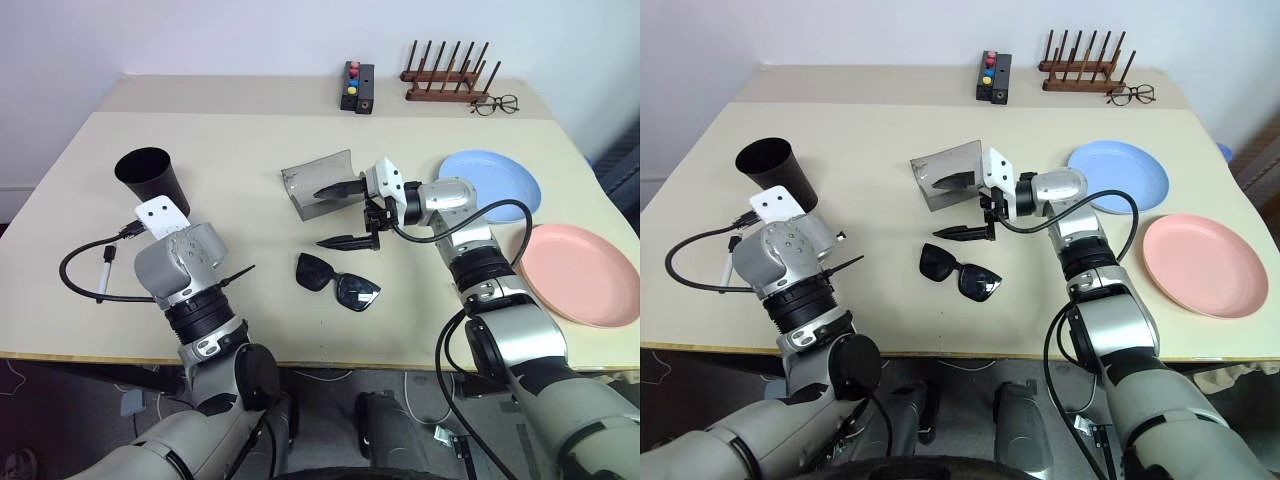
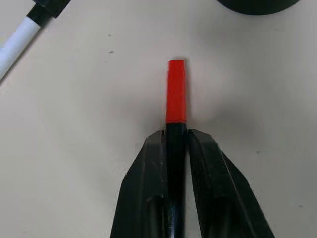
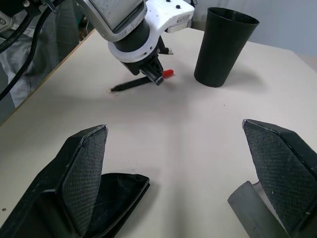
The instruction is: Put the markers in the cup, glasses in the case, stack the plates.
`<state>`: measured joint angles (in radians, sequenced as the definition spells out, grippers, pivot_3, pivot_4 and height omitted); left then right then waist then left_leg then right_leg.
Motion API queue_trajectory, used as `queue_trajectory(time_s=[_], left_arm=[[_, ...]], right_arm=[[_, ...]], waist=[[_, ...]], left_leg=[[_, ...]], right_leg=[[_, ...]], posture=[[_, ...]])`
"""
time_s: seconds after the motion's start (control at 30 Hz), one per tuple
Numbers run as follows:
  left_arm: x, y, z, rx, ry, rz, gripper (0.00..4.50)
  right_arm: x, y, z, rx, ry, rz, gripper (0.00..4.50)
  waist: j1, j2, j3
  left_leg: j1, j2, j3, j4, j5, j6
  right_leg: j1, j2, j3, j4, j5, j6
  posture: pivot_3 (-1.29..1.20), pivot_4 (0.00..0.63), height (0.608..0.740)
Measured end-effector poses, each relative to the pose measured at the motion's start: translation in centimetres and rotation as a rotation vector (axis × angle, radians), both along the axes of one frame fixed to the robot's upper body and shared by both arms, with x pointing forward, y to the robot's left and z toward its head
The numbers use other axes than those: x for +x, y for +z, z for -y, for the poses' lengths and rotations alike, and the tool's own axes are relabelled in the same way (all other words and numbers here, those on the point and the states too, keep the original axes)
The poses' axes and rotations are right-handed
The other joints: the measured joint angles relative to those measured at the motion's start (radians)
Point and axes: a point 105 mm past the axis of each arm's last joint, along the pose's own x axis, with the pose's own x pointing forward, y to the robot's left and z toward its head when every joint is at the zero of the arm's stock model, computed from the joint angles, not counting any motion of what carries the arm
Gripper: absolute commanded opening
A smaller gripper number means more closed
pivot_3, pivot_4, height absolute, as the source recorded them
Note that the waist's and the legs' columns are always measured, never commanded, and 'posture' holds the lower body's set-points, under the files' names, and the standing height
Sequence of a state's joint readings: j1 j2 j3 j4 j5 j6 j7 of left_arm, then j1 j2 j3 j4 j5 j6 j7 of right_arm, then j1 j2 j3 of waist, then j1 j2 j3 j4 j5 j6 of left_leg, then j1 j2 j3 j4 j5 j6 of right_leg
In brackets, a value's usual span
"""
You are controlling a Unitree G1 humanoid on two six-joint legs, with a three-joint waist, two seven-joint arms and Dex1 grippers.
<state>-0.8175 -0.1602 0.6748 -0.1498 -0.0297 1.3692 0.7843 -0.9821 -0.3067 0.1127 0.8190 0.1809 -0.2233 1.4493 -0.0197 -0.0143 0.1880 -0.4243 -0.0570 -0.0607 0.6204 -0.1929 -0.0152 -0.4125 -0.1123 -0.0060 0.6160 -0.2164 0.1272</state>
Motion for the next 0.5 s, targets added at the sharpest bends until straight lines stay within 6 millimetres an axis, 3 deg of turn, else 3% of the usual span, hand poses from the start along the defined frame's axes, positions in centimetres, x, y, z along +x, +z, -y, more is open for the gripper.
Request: queue_trajectory(time_s=[0.27,0.43,0.5], left_arm=[[-0.3,-0.1,-0.2,-0.071,-0.052,0.118,0.54],[1.5,2.2,3.7,-0.153,-0.316,0.293,0.54],[1.7,2.3,4.2,-0.170,-0.350,0.310,0.54]], right_arm=[[0.2,0.1,0.1,0.009,-0.015,0.005,4.50],[0.2,0.2,-0.1,0.017,-0.017,0.007,4.50],[0.2,0.3,0.0,0.019,-0.019,0.006,4.50]], waist=[[0.002,0.000,0.000],[0.009,-0.001,0.001],[0.005,-0.001,0.001]], left_leg=[[0.000,0.000,0.000,0.000,0.000,0.000],[-0.001,0.000,-0.001,0.002,0.000,-0.001],[-0.001,0.000,-0.001,0.001,0.000,0.000]], right_leg=[[0.000,0.000,0.000,0.000,0.000,0.000],[0.001,0.000,0.000,-0.001,0.000,0.000],[0.001,0.000,0.000,-0.001,0.000,0.000]], posture=[[0.00,0.150,0.740],[0.00,0.150,0.740],[0.00,0.150,0.740]])
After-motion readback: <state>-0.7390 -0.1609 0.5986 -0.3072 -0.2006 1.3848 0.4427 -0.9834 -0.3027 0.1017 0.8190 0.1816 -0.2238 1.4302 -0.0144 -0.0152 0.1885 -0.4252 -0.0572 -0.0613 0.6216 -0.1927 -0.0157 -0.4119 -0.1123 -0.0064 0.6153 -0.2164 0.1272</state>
